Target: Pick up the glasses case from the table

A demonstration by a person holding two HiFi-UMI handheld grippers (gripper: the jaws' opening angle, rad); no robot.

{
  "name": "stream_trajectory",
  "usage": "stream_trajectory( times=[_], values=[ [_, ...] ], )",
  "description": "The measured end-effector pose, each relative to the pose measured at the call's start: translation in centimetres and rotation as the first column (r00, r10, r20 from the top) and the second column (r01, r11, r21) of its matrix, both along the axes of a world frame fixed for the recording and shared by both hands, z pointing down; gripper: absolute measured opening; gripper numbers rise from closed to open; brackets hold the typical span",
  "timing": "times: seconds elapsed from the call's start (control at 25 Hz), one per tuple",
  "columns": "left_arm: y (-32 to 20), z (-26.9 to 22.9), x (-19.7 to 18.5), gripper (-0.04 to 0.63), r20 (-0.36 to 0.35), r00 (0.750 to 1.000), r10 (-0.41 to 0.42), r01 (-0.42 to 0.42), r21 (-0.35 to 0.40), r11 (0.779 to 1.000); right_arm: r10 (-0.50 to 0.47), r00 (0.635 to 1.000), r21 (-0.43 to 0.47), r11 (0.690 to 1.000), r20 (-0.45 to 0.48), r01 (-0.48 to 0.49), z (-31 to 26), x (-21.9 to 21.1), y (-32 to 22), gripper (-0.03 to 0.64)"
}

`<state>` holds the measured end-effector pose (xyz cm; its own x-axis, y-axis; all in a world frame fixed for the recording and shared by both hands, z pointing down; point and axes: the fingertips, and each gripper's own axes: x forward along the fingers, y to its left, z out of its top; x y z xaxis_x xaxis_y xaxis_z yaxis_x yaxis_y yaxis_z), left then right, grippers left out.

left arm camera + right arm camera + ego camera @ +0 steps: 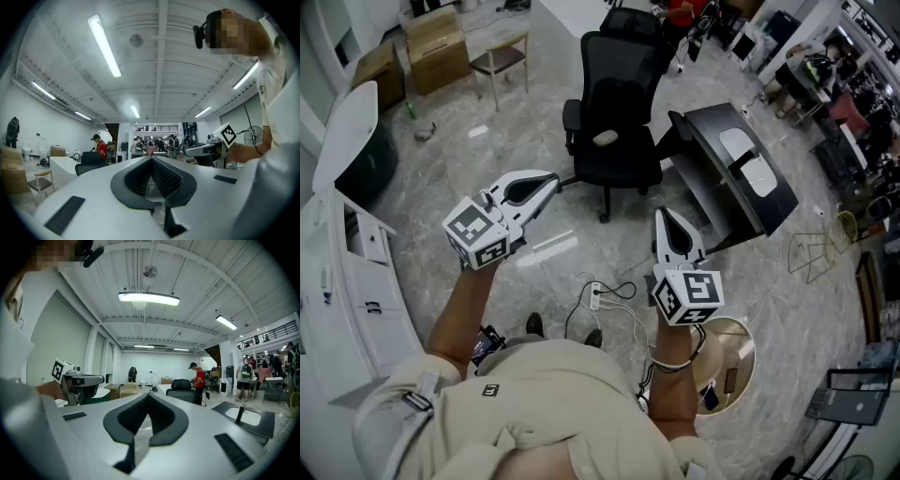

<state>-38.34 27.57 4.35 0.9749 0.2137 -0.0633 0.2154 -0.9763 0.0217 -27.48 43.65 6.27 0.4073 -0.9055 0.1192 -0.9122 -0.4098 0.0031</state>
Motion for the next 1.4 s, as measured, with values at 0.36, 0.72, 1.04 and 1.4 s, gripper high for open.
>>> stream_trajectory(
  times=[0.36,0.72,1.04,1.4],
  values=[
    [-2.3,1.0,-1.1,0.014,-0.003,0.999,0.046,-0.046,0.002,0.999,0.032,0.999,-0.004,0.999,-0.002,-0.032,0.3,-1.6,-2.2,0.023],
    [-4.5,1.5,-2.4,0.014,-0.009,0.997,0.076,-0.077,-0.024,0.997,0.056,0.998,0.008,0.998,0.012,-0.056,0.6,-3.4,-4.5,0.023],
    [-4.8,2.1,-1.5,0.014,-0.001,0.998,0.056,-0.056,-0.034,0.998,0.011,0.998,0.04,0.999,0.057,-0.013,1.0,-1.5,-5.6,0.025],
    [-4.2,2.0,1.5,0.014,0.033,0.997,-0.063,0.063,-0.014,0.998,-0.097,0.992,0.065,0.994,0.083,0.092,1.4,4.2,-6.5,0.025]
  ],
)
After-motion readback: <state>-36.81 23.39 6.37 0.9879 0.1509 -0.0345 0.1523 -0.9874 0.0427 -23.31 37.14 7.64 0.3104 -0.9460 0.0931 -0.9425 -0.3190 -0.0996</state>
